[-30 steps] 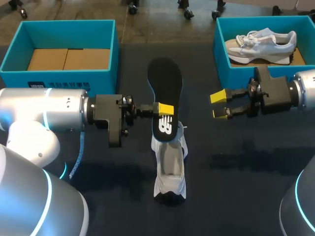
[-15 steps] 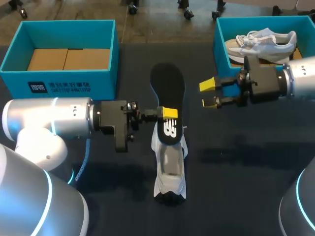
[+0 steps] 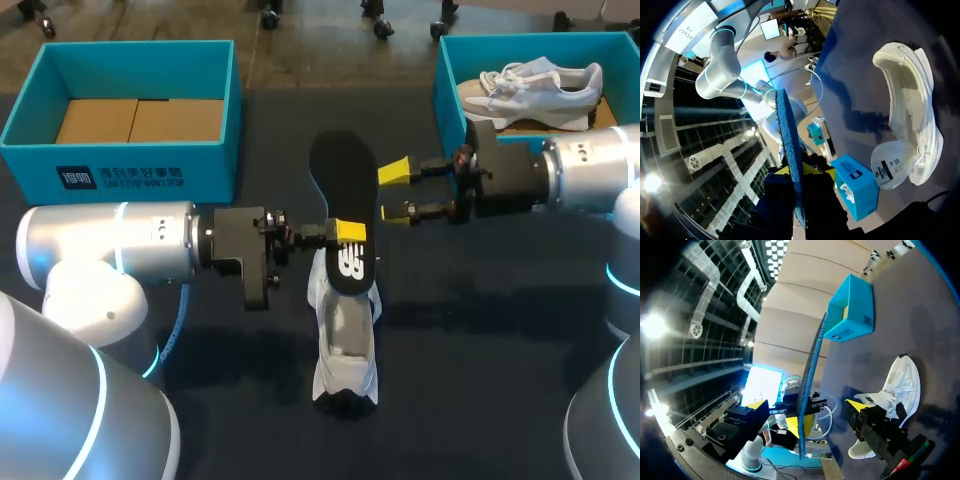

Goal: Take the shoe out of the shoebox, open the shoe tongue, remove and reinsert the insole, then place the shoe into the shoebox

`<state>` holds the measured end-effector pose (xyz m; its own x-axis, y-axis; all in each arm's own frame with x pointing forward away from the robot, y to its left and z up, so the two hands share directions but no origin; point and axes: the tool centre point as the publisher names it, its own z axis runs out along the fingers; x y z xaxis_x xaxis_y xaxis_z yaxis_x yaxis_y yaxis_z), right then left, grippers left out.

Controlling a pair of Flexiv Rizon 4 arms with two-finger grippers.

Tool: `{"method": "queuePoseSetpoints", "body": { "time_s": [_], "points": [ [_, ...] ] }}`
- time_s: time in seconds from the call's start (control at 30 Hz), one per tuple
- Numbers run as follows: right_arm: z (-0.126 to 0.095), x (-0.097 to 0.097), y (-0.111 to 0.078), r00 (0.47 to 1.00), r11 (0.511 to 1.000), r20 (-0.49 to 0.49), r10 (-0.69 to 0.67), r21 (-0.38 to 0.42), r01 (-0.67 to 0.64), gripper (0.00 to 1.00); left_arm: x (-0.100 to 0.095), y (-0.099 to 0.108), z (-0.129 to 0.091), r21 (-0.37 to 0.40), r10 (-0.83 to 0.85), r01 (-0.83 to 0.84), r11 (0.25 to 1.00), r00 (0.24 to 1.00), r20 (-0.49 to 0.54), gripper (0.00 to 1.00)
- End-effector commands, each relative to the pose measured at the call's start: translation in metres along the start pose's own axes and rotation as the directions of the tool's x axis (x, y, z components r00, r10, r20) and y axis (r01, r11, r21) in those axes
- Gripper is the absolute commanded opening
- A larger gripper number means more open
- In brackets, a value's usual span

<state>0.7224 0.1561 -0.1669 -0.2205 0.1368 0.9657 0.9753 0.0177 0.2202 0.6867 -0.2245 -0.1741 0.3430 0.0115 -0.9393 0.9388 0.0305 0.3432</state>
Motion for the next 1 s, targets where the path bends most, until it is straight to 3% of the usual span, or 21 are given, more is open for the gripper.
{"method": "queuePoseSetpoints", "body": {
  "time_s": [0.03, 0.63, 0.73, 0.83, 1.0],
  "points": [
    [0.01, 0.005, 0.002, 1.0, 1.0, 0.018, 0.017, 0.009, -0.017, 1.0, 0.005, 0.002, 0.004, 0.0, 0.014, -0.014, 1.0, 1.0, -0.01, 0.0],
    [0.03, 0.004, 0.003, 0.998, 0.998, 0.02, 0.061, 0.029, -0.061, 1.0, 0.008, 0.004, 0.003, -0.015, 0.027, -0.027, 1.0, 1.0, -0.009, 0.0],
    [0.032, 0.005, 0.003, 0.997, 0.997, 0.012, 0.073, 0.014, -0.073, 0.81, 0.008, 0.004, 0.003, -0.015, 0.027, -0.027, 1.0, 1.0, -0.009, 0.0],
    [0.033, 0.006, 0.003, 0.995, 0.995, 0.014, 0.099, -0.003, -0.099, 0.48, 0.008, 0.004, 0.003, -0.015, 0.027, -0.027, 1.0, 1.0, -0.009, 0.0],
    [0.037, 0.006, 0.0, 0.991, 0.991, 0.015, 0.134, -0.024, -0.133, 0.4, 0.008, 0.004, 0.003, -0.015, 0.027, -0.027, 1.0, 1.0, -0.009, 0.0]
  ]
}}
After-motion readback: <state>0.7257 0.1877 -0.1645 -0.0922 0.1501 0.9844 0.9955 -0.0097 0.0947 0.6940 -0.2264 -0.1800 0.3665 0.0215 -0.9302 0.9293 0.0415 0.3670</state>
